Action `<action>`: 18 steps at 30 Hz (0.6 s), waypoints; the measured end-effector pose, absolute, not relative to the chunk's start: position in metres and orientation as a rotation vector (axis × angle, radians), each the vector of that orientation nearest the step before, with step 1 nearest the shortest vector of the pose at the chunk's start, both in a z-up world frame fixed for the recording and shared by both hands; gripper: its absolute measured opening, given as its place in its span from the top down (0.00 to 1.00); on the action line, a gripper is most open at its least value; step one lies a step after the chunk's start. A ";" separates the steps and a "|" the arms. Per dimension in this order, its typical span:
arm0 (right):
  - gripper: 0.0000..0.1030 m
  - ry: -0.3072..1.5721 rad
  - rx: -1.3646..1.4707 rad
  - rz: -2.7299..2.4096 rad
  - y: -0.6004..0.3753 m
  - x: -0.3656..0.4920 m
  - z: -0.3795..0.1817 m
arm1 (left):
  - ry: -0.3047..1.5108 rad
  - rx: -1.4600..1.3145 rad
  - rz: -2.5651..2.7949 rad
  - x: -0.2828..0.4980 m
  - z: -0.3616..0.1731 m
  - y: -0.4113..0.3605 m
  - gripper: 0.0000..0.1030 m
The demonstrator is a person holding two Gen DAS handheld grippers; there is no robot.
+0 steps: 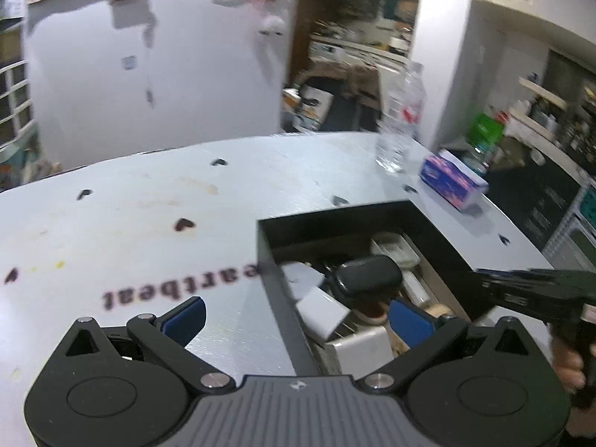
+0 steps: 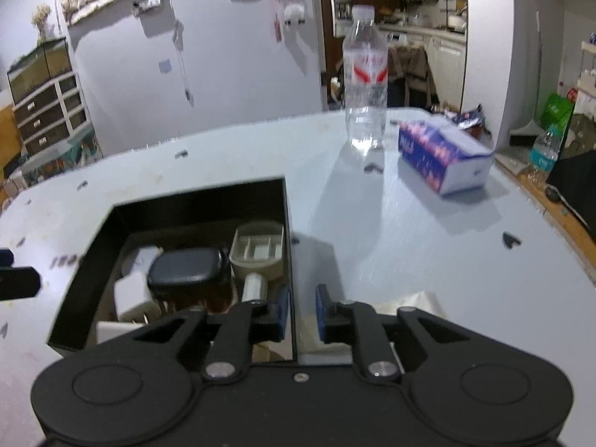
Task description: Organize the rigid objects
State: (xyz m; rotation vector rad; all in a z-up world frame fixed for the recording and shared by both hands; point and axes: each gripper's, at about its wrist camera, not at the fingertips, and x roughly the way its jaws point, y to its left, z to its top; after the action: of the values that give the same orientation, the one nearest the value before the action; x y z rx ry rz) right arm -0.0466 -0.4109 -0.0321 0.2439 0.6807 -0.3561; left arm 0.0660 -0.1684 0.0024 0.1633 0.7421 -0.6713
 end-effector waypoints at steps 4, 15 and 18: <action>0.65 0.632 0.227 -0.336 -0.400 -0.059 -0.017 | 0.721 0.151 -0.618 0.061 0.002 -0.165 0.00; 0.25 0.615 0.223 -0.332 -0.377 -0.078 -0.008 | 0.700 0.141 -0.546 0.041 -0.005 -0.154 0.00; 0.12 0.636 0.212 -0.343 -0.370 -0.081 -0.010 | 0.703 0.142 -0.543 0.034 -0.006 -0.151 0.00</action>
State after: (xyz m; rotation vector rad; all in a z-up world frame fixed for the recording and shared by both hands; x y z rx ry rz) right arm -0.0810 -0.3704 -0.0096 0.2121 0.6358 -0.3426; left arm 0.0340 -0.1505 -0.0058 0.1421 0.7031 -0.5427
